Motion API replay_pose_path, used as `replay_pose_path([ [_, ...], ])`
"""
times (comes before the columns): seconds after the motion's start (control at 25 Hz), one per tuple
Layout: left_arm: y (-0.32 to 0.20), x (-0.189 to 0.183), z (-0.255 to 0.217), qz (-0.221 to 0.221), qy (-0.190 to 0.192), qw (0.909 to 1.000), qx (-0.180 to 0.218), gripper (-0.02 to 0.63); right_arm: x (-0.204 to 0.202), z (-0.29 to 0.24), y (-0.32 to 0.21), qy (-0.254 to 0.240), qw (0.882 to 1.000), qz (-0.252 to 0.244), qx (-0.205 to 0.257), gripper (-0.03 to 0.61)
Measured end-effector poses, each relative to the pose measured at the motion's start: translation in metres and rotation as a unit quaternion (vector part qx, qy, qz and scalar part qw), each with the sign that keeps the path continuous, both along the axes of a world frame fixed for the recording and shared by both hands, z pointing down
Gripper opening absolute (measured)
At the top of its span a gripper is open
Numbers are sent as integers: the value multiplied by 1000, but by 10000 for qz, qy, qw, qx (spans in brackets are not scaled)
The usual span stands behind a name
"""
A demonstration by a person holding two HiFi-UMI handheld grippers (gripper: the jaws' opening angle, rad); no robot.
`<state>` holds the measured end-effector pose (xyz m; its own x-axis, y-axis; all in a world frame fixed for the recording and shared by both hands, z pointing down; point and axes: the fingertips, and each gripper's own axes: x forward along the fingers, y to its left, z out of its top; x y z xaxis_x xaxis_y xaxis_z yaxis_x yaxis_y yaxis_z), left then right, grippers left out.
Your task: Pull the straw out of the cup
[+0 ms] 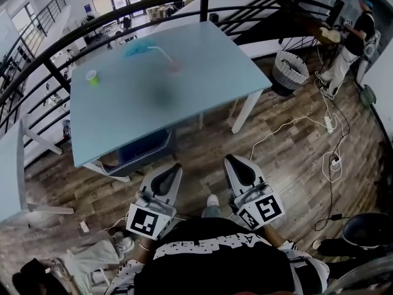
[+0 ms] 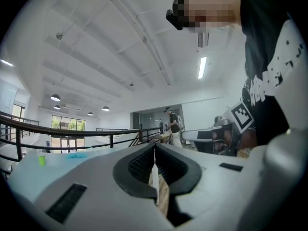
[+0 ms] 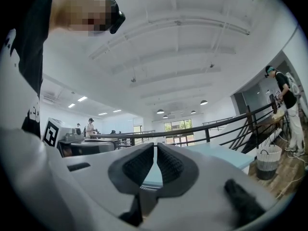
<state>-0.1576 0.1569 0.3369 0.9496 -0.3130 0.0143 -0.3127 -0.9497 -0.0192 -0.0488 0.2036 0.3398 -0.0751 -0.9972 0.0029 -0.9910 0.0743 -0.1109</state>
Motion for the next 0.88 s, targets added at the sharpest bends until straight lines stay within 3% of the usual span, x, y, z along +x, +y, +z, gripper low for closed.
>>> replay_pose_path([
  [0.44, -14, 29, -1, -409, -88, 9991, 62, 15, 31, -6, -25, -99, 9988, -394, 280, 35],
  [0.88, -20, 65, 4, -600, -222, 9979, 61, 15, 71, 8, -32, -118, 9980, -611, 91, 35],
])
